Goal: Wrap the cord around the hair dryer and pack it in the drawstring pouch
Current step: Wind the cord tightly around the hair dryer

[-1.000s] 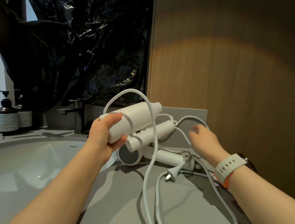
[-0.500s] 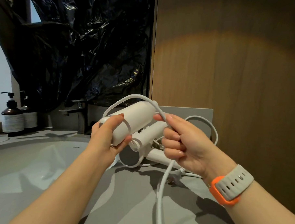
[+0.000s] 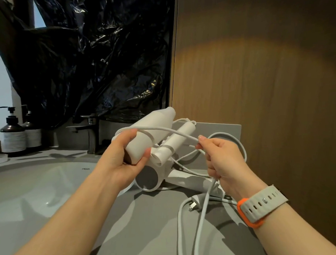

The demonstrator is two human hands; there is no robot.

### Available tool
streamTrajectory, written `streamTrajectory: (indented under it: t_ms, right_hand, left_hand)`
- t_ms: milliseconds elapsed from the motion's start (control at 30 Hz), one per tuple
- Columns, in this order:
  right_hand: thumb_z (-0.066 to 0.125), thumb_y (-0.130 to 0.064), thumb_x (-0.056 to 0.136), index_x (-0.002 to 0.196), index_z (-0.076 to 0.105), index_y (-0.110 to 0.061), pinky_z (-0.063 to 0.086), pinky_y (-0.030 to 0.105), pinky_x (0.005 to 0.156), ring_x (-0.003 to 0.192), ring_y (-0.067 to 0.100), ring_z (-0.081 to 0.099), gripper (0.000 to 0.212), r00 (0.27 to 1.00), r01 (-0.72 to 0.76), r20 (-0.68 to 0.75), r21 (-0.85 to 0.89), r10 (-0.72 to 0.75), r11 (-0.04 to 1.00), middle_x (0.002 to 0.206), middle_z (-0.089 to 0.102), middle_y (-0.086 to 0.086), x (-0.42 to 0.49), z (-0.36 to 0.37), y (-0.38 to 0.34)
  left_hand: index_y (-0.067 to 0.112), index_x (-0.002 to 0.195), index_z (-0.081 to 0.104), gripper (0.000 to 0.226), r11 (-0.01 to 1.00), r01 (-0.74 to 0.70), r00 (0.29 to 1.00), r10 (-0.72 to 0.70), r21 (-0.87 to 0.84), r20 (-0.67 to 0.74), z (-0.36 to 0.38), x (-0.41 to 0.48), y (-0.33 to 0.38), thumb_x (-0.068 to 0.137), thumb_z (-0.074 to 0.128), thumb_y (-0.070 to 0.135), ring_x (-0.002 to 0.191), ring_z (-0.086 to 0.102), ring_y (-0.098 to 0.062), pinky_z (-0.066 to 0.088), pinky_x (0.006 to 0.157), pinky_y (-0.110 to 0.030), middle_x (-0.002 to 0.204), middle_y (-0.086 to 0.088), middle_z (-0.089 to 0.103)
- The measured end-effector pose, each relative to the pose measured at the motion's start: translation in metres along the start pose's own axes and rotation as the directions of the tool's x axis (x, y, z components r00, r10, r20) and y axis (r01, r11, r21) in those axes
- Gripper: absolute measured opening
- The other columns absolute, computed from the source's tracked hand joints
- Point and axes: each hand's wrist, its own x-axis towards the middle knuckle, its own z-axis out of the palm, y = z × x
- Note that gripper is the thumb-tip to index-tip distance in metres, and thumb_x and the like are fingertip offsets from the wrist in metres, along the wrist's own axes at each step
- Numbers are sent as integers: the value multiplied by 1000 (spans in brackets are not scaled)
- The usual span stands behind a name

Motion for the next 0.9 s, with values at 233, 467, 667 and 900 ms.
streamTrajectory:
  t_ms: [233,467,667,900]
  right_hand:
    - [53,-32,93,80,66,-11,24,26,44,47,13,25,28,991,79,113,-91,-69,993,54,33,2,-10,6,-2]
    - [54,-28,92,82,67,-9,24,26,43,43,11,27,25,930,228,331,-187,-157,956,50,35,0,-18,14,-4]
    - [54,-33,92,82,68,-13,26,24,44,47,12,28,26,862,247,505,-326,-53,912,56,36,4,-16,9,-5]
    - [54,-50,87,63,53,-12,32,20,43,40,10,31,45,884,164,460,-471,82,867,48,35,0,-10,6,2]
  left_hand:
    - [14,120,51,59,993,-43,998,37,-113,-52,5,-5,1,75,71,47,95,58,-28,60,57,-35,108,-10,52]
    - [13,119,52,64,970,6,990,-40,-242,-135,-1,-1,7,74,69,56,92,61,-28,53,44,-23,114,-13,53]
    - [11,117,52,64,968,99,987,-126,-231,-104,-4,-2,4,78,63,60,83,64,-28,47,37,-17,113,-17,57]
    - [17,114,60,53,979,172,985,-169,-107,35,-5,-5,2,82,55,59,57,64,-30,36,29,-14,110,-13,62]
